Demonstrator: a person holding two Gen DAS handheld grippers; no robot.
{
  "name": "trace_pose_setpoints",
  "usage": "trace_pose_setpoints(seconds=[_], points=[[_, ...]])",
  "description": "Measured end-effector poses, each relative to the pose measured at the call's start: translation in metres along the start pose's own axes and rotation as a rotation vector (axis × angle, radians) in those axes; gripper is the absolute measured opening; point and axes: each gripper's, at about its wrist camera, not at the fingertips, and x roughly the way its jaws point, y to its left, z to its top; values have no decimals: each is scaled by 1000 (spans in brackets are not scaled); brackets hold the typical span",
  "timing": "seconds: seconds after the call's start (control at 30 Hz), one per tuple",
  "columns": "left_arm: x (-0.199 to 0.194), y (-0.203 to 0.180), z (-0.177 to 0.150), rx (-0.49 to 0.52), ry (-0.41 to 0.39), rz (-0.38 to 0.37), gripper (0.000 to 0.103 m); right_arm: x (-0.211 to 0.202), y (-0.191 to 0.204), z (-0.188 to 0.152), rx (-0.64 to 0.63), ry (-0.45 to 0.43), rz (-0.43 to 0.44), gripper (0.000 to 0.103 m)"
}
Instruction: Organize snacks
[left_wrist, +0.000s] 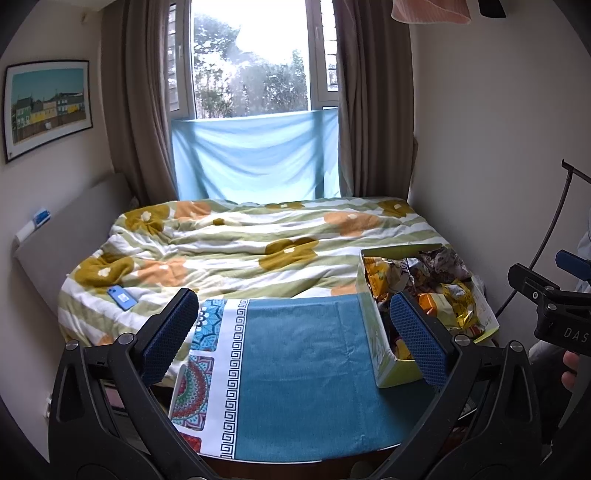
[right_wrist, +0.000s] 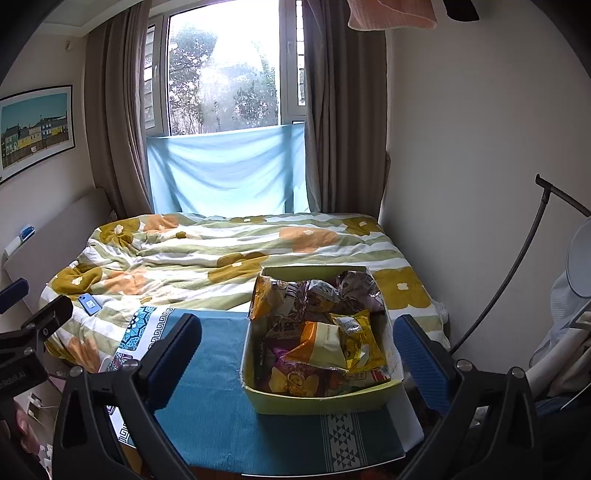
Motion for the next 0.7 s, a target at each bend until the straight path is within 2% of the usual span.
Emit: trace_pose_setpoints(seconds=[0.3,0.5,0.7], points=[[5,3,1,4,5,12,103,2,0,2,1,3,-5,103],[9,4,2,15,-2,69,103,6,4,1,8,10,-6,103],[9,6,2,21,-22,66,103,7,4,1,9,10,-6,103]])
